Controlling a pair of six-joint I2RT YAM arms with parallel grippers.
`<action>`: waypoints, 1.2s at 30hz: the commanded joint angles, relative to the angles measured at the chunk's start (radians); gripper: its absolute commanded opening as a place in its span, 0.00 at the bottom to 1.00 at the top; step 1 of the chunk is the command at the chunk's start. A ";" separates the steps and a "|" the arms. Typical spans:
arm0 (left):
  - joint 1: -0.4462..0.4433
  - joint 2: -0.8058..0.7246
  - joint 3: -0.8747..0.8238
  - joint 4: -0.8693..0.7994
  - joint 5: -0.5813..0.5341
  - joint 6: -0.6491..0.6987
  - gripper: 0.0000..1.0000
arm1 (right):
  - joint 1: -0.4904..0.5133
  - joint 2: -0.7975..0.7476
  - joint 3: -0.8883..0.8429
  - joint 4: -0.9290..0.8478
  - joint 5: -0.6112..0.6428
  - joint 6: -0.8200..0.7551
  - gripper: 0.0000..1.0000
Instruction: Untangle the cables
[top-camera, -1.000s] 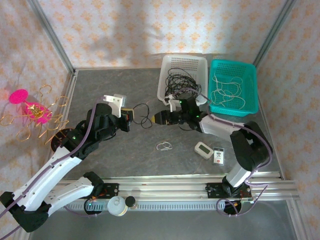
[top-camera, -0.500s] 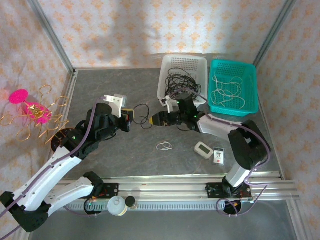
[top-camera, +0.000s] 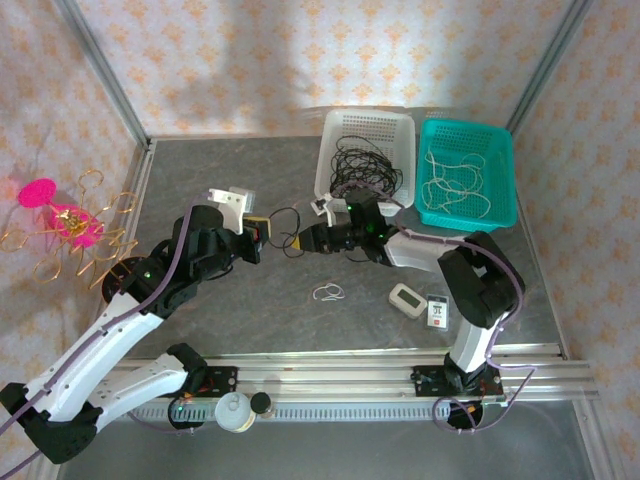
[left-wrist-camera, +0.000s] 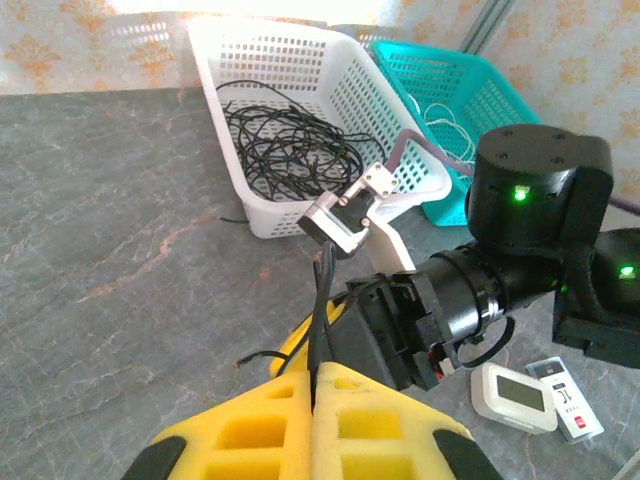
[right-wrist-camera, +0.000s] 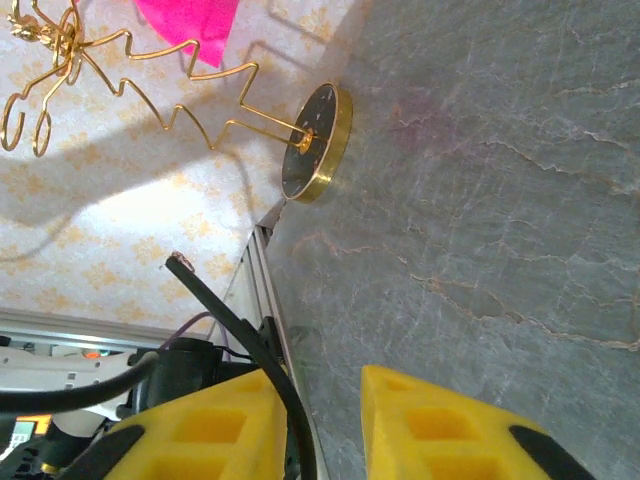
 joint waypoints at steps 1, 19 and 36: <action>-0.004 -0.011 0.036 0.011 0.016 -0.004 0.00 | 0.004 0.017 0.023 0.102 0.000 0.053 0.17; -0.010 -0.062 -0.167 -0.049 0.047 -0.047 0.00 | -0.208 -0.254 0.145 -0.081 0.741 0.124 0.00; -0.092 0.072 -0.284 0.169 0.161 -0.125 0.00 | -0.259 -0.269 0.259 0.089 0.957 0.453 0.06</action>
